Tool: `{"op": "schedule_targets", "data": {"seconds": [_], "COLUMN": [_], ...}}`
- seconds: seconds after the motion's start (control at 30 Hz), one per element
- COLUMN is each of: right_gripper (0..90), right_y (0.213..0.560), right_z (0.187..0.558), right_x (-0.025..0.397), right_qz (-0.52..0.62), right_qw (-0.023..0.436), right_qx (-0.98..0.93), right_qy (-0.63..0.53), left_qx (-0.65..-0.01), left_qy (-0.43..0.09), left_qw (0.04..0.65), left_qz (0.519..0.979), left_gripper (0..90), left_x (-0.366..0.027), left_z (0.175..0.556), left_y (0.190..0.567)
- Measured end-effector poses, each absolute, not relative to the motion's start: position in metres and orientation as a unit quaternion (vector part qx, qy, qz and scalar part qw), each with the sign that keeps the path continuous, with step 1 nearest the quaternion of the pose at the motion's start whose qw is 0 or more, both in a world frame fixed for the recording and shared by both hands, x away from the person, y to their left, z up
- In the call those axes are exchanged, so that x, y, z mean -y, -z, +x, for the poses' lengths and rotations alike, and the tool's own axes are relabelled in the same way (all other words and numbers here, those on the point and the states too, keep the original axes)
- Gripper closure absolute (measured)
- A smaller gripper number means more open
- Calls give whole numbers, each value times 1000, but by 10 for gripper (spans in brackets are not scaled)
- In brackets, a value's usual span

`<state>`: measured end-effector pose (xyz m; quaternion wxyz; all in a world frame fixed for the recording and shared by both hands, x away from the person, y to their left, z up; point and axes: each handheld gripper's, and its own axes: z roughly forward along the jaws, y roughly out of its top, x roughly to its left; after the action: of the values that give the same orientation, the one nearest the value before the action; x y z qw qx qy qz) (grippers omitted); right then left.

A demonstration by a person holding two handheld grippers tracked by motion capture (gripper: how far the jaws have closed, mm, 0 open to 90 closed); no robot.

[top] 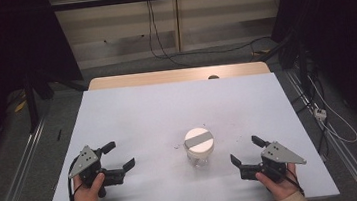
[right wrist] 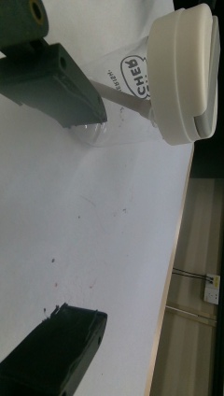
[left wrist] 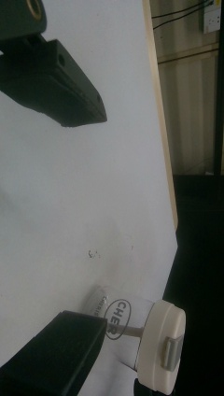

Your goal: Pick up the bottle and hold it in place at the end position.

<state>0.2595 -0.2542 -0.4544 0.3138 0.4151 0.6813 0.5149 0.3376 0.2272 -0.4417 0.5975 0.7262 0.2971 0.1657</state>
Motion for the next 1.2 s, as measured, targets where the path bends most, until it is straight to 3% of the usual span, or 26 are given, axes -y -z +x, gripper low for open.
{"op": "schedule_targets", "data": {"seconds": [1.2], "right_gripper": [55], "right_y": [454], "right_z": [281], "right_x": [189], "right_qz": [364], "right_qw": [246], "right_qx": [-722], "right_qy": [-534], "left_qx": [-297], "left_qy": [-171], "left_qw": [592], "left_qz": [729], "left_gripper": [32], "left_x": [-228], "left_z": [333], "left_y": [444]}}
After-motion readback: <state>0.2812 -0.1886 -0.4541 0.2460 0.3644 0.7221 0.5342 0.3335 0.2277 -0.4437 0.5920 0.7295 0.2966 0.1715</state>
